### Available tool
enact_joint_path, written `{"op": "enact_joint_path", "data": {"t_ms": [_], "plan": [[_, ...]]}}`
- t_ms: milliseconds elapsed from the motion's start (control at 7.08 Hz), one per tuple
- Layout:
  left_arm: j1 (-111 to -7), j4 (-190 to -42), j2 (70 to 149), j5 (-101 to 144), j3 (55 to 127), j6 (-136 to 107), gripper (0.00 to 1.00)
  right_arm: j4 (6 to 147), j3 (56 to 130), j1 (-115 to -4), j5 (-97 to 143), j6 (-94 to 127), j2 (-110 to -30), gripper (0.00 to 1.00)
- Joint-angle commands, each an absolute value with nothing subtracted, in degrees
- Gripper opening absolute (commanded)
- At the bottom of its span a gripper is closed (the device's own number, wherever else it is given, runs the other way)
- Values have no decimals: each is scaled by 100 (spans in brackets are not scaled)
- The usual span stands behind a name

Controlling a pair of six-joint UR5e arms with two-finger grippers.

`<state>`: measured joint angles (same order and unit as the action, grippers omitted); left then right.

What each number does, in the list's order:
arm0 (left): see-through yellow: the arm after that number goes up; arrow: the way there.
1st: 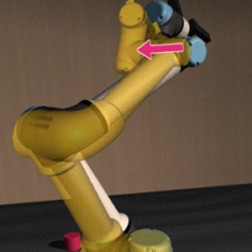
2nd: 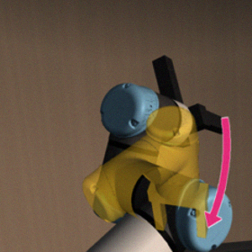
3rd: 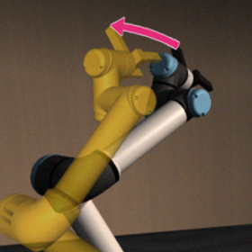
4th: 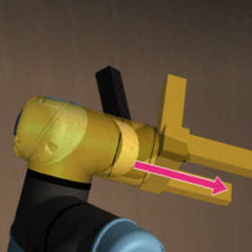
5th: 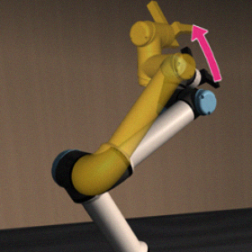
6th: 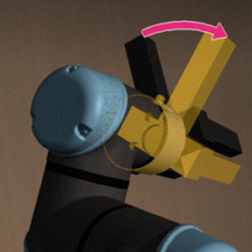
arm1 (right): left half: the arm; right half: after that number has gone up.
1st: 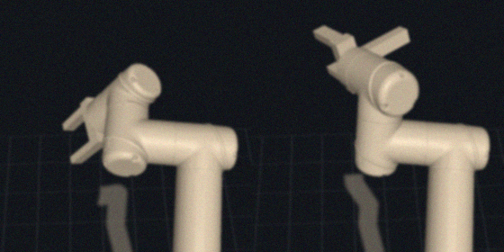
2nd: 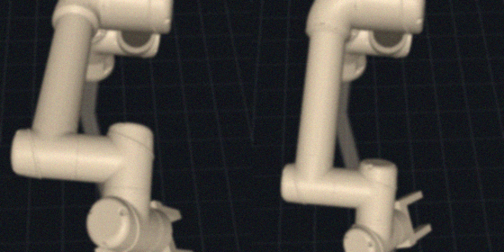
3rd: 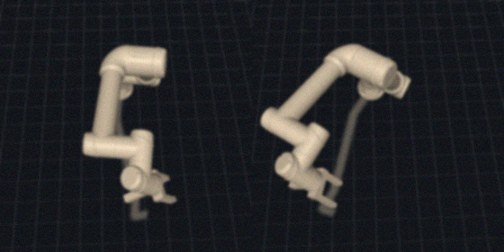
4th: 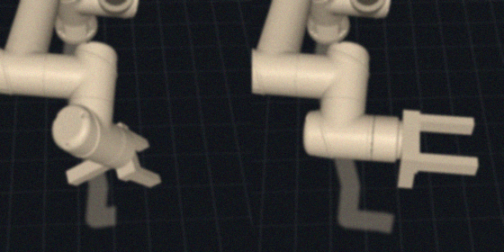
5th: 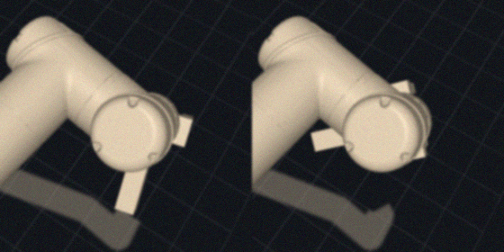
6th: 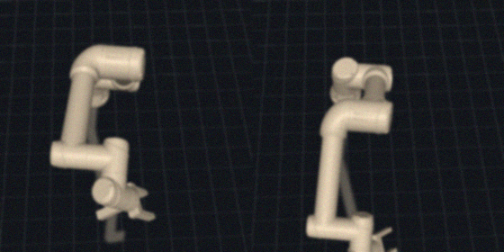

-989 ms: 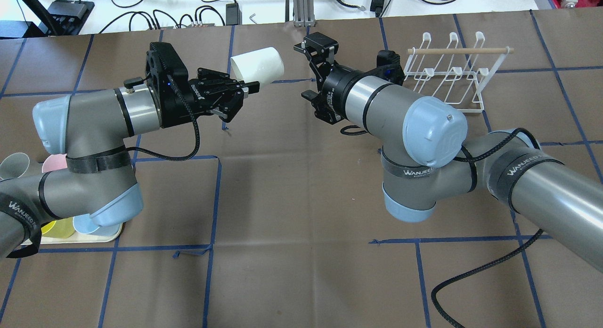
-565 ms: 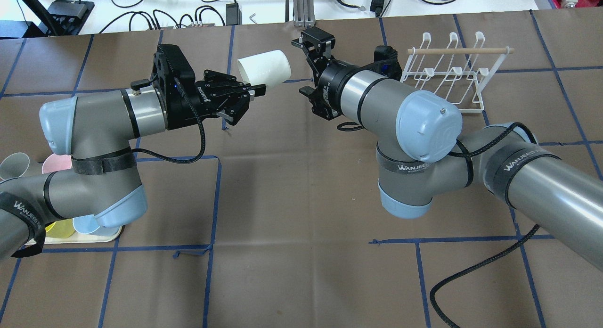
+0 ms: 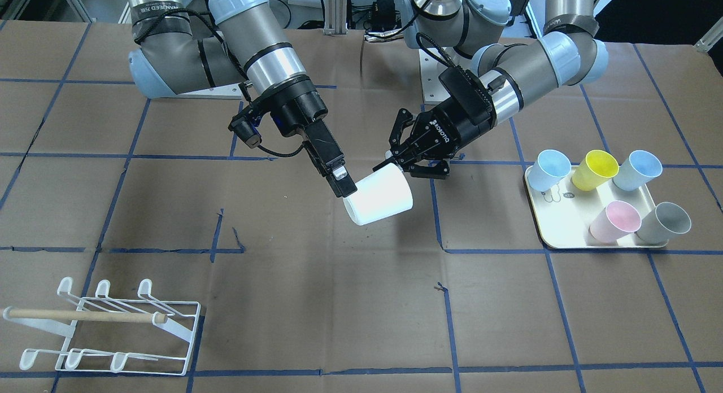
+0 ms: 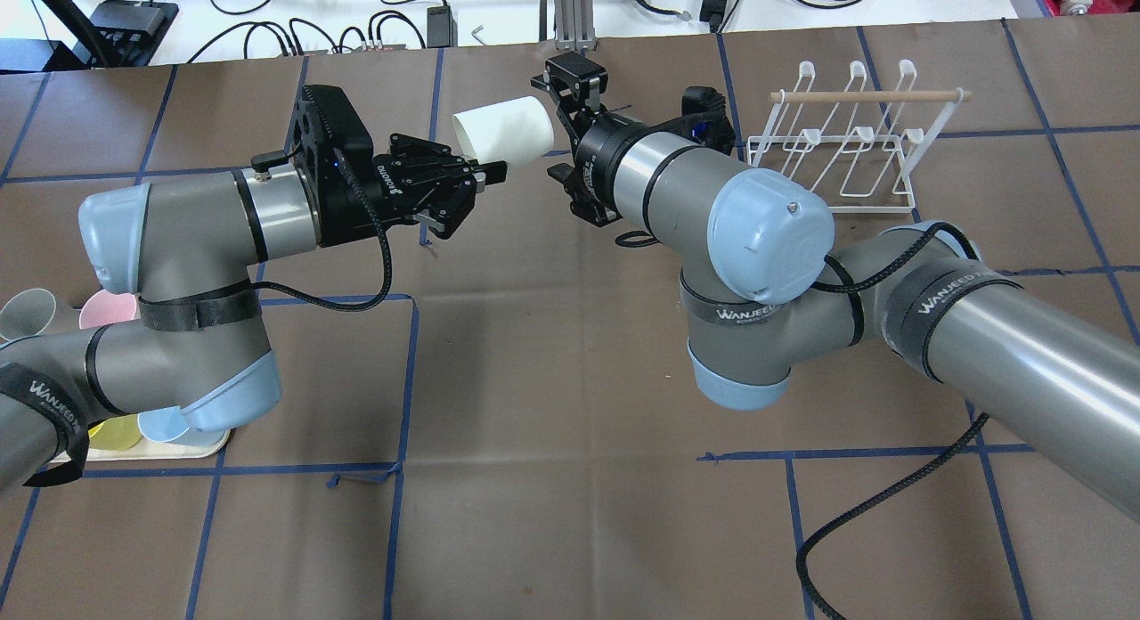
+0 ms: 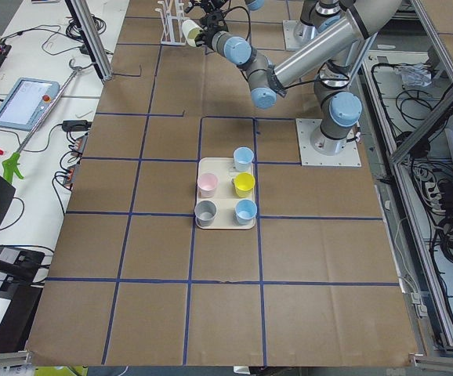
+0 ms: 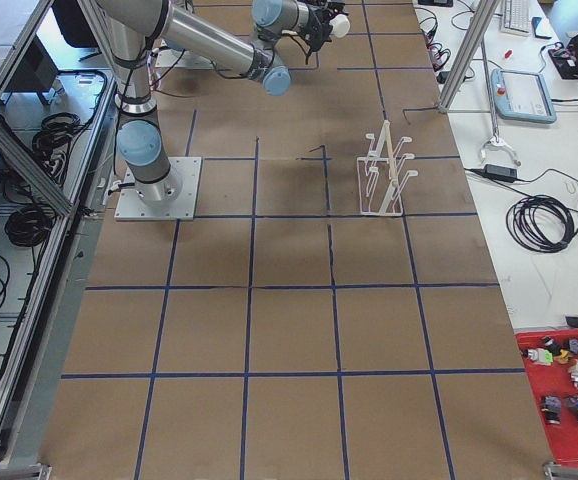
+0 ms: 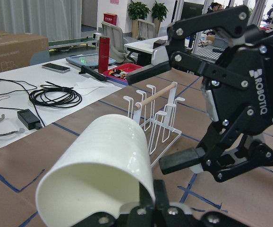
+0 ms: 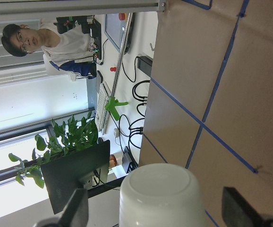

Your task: Transfer IKEA cup to right arm and place on rack

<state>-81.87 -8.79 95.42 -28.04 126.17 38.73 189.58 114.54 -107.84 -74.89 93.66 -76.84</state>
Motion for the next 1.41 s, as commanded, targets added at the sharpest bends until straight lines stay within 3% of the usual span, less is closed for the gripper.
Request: {"op": "enact_joint_path", "data": {"t_ms": [0,847,1271], "plan": [[-8200,-879,9536,-2804,12621,3858,1,18879,11295,-10872,-7620,9369,-7585,100],[-8209,-879,9527,-2795,12612,3814,2,18879,11030,-11013,-7620,9360,-7260,97],[-8218,-879,9519,-2804,12604,3806,3,18879,11030,-11013,-7620,9352,-7277,71]]}}
